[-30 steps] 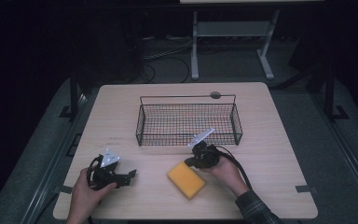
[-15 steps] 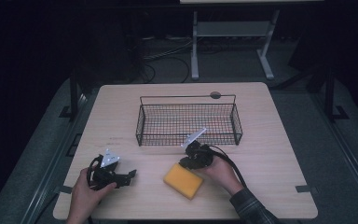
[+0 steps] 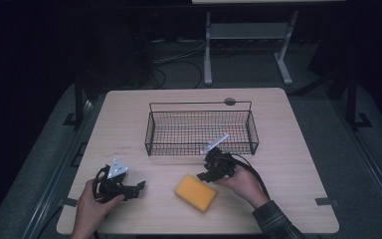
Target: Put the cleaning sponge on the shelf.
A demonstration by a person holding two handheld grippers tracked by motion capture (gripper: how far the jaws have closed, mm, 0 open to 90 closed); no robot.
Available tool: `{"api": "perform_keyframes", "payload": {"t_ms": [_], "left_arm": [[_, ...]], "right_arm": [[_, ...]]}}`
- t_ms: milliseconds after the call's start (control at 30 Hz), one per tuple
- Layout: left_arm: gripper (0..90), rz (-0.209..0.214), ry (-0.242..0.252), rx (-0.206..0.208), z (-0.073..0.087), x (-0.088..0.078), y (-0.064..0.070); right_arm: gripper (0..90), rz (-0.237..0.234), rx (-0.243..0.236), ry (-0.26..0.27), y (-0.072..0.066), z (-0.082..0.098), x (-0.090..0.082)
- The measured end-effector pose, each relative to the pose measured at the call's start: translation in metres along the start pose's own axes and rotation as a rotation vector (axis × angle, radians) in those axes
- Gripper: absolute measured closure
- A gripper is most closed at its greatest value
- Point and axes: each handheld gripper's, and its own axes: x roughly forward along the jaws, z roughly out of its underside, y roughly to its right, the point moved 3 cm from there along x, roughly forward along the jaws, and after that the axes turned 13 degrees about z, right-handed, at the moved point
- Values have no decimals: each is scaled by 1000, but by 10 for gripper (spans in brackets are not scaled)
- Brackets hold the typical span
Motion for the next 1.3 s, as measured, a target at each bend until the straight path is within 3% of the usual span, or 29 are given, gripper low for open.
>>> {"api": "perform_keyframes", "payload": {"t_ms": [467,733,1133,1300], "left_arm": [[126,-1,-2,2,0,0,0],[126,-1,-2,2,0,0,0],[126,-1,2,-3,0,0,0],[126,-1,2,-3,0,0,0]], "right_arm": [[161,30,34,-41,-1,6,-18],[21,2,33,-62,-6,9,-23],[20,-6,31,-57,-16,5,-26],[20,-13,10,-59,-26,3,-26]]}}
